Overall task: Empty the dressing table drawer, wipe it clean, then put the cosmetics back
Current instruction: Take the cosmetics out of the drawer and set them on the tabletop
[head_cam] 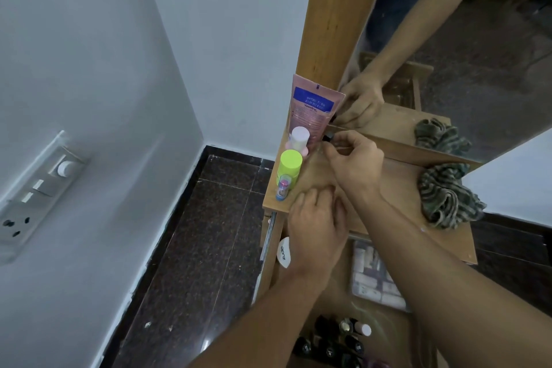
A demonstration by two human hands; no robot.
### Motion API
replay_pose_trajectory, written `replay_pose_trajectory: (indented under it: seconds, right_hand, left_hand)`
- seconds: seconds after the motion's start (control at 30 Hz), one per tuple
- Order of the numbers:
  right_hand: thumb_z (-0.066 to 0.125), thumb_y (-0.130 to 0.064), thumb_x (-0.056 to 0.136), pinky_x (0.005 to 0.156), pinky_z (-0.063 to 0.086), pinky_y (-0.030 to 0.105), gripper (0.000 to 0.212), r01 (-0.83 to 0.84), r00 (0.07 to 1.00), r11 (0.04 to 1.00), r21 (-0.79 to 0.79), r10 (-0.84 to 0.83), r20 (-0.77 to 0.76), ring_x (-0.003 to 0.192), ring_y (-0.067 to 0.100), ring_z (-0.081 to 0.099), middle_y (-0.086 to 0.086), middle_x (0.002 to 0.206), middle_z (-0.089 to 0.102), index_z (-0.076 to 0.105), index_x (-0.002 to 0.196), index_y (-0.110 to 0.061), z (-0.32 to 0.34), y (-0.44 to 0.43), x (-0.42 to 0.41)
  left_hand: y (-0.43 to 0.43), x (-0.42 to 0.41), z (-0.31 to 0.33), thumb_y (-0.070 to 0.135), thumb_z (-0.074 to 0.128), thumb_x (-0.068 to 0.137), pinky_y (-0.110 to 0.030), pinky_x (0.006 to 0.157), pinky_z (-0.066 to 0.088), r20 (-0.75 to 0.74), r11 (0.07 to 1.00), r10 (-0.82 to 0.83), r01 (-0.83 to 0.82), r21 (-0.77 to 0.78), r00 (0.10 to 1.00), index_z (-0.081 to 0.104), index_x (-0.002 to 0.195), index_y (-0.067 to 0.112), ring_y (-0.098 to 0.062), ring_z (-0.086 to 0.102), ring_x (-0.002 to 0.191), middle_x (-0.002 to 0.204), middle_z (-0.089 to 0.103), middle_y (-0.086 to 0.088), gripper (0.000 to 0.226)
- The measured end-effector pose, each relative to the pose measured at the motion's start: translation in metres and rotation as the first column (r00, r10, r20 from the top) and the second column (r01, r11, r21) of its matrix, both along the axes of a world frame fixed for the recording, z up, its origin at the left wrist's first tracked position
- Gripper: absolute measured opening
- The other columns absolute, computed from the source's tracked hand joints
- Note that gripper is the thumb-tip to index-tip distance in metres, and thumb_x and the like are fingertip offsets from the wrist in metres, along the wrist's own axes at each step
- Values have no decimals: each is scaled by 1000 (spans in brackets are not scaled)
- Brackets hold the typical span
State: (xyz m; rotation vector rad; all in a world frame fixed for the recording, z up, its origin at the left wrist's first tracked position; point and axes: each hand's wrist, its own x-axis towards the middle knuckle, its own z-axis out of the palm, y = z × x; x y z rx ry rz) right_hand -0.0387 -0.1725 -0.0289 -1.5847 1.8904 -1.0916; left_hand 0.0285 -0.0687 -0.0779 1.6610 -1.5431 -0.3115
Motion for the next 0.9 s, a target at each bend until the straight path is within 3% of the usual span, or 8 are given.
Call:
replay_pose_trajectory:
  seconds: [0.17,0.27,0.4,0.57,0.63,0.7,0.77,0.9]
  right_hand:
    - [77,-20,85,68,44,0,12,-34,999,999,-16,34,7,69,-8,63,-15,76,68,77,96,-17,-9,-7,0]
    - [76,-22,86,70,44,1,14,-39,999,999,-9,39,-16,72,-4,64,-14,80,69,77,99,-18,-10,-11,0]
    - [77,-26,86,76,52,14,18,-35,999,999,28,36,-33,79,3,68,-12,84,71,77,102,-18,-9,-12,-5]
    - [77,-29,84,67,44,2,17,64,997,998,-7,-65,-39,64,-5,61,-14,79,69,76,99,-20,-1,29,-23]
    - [73,-29,86,67,44,7,12,74,994,997,-27,-75,-78,64,1,62,-13,75,68,76,94,-21,4,65,-30]
    - [70,-27,87,68,49,21,8,-48,988,999,0,47,-145,67,5,64,-10,74,70,76,88,-21,5,106,-37]
    - [70,-25,85,66,51,25,8,-240,946,958,155,267,-185,66,6,64,-12,73,70,77,88,-24,3,142,-42]
    - [67,-40,83,79,56,31,21,-458,693,648,609,689,-212,88,11,69,-16,84,71,74,102,-36,-5,178,-32]
  left_hand:
    - [-2,2,-4,23,58,94,-35,79,49,-12,1000,2,-2,-17,1000,69,99,14,-21,58,84,89,65,-1,14]
    - [-2,2,-7,22,62,93,-34,78,49,-32,1000,8,-9,-26,999,70,101,14,-20,58,84,90,65,-1,14]
    - [-1,4,-8,21,66,91,-33,79,47,-38,999,-20,18,-42,999,70,103,12,-22,58,84,90,65,-2,16]
    - [6,16,-2,10,63,89,-35,86,49,-45,993,-108,105,-56,993,71,108,8,-23,62,92,97,69,-4,21]
    - [12,23,3,5,59,88,-32,87,50,-81,987,-159,156,-36,984,71,110,9,-20,63,97,101,71,-2,25]
    - [20,32,9,0,56,85,-30,84,53,-131,979,-206,204,-24,970,73,106,10,-16,65,95,101,72,1,29]
    - [31,44,10,0,53,82,-32,77,55,-182,973,-228,232,5,957,74,98,11,-15,67,88,94,72,3,29]
    - [61,73,-3,3,51,81,-35,73,56,-152,962,-190,215,169,970,74,92,17,-10,67,82,88,70,10,29]
